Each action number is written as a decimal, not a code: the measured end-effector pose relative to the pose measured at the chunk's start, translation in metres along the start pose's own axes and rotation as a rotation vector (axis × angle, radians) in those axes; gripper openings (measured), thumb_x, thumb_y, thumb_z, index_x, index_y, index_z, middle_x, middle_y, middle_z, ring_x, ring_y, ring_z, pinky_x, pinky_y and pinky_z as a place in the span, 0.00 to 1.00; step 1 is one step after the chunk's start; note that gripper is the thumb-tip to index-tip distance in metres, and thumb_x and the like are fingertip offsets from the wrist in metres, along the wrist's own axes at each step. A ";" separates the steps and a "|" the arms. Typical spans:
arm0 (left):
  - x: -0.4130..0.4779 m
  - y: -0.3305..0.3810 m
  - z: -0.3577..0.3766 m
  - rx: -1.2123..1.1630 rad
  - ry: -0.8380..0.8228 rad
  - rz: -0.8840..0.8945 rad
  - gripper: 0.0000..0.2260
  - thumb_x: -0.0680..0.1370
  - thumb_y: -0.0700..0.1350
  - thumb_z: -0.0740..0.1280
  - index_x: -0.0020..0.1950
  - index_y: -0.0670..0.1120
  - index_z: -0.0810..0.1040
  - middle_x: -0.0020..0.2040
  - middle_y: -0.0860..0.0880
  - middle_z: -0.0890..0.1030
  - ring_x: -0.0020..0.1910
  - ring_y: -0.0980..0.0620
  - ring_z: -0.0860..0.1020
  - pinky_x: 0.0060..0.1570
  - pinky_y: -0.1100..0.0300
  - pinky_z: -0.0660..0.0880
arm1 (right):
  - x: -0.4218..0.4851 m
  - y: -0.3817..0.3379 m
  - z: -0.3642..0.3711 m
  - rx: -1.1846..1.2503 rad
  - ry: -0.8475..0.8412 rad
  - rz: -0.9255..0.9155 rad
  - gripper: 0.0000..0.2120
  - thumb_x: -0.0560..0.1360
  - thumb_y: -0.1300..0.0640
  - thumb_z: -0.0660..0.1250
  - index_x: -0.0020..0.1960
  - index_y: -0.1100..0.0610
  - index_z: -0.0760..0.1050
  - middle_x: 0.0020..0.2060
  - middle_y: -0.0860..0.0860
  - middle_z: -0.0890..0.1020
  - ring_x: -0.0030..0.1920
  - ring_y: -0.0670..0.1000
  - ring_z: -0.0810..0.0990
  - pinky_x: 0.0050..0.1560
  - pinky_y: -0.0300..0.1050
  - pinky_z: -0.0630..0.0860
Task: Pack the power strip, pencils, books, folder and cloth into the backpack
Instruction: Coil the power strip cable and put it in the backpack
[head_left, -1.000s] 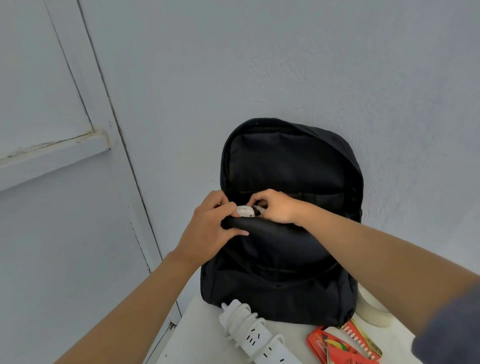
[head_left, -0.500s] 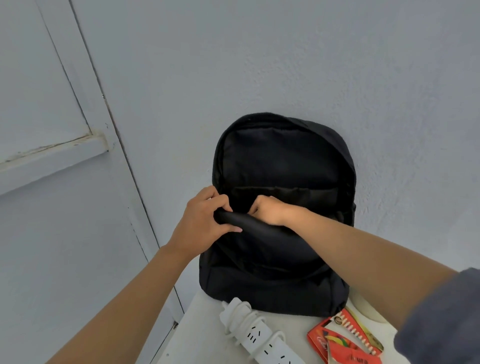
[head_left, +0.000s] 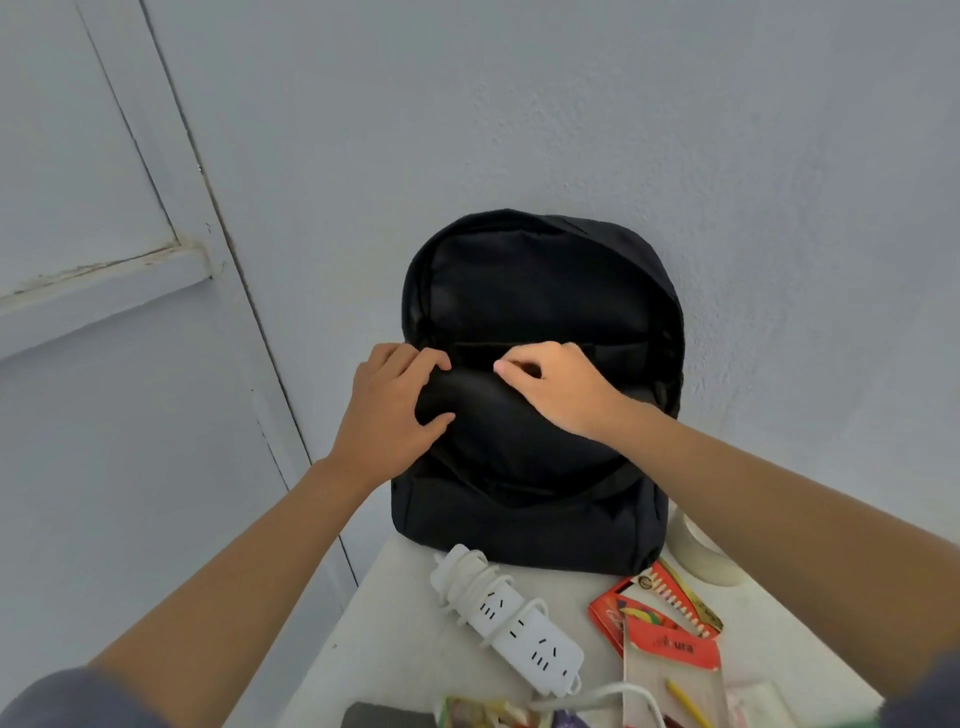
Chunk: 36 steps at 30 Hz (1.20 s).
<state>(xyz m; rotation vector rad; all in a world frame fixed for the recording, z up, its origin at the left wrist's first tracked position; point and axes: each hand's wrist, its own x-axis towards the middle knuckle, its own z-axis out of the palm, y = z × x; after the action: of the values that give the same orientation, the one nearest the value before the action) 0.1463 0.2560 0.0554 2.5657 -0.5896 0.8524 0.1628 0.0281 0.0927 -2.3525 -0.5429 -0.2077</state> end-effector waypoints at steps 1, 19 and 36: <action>-0.006 0.003 0.000 0.021 0.017 0.015 0.19 0.72 0.47 0.78 0.60 0.50 0.77 0.56 0.52 0.77 0.64 0.46 0.70 0.61 0.51 0.67 | -0.011 0.001 0.000 -0.020 0.082 -0.064 0.11 0.82 0.51 0.63 0.56 0.53 0.83 0.49 0.48 0.85 0.51 0.46 0.82 0.57 0.44 0.78; -0.134 0.034 0.050 -0.107 -0.912 0.128 0.41 0.68 0.75 0.69 0.77 0.71 0.55 0.62 0.56 0.64 0.63 0.54 0.62 0.66 0.54 0.68 | -0.212 0.021 0.046 -0.195 -0.560 0.201 0.24 0.74 0.28 0.60 0.53 0.46 0.79 0.47 0.45 0.81 0.48 0.46 0.78 0.52 0.46 0.76; -0.076 0.131 -0.026 -0.642 -0.759 0.103 0.18 0.83 0.61 0.60 0.72 0.73 0.63 0.64 0.62 0.75 0.62 0.59 0.74 0.63 0.53 0.76 | -0.226 -0.011 -0.043 0.382 0.288 0.232 0.13 0.82 0.50 0.63 0.44 0.57 0.77 0.37 0.48 0.80 0.38 0.45 0.76 0.39 0.36 0.70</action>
<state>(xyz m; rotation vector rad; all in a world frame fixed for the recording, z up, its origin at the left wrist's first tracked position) 0.0142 0.1783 0.0553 2.1788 -1.0084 -0.3127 -0.0452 -0.0670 0.0651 -1.9483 -0.1500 -0.3006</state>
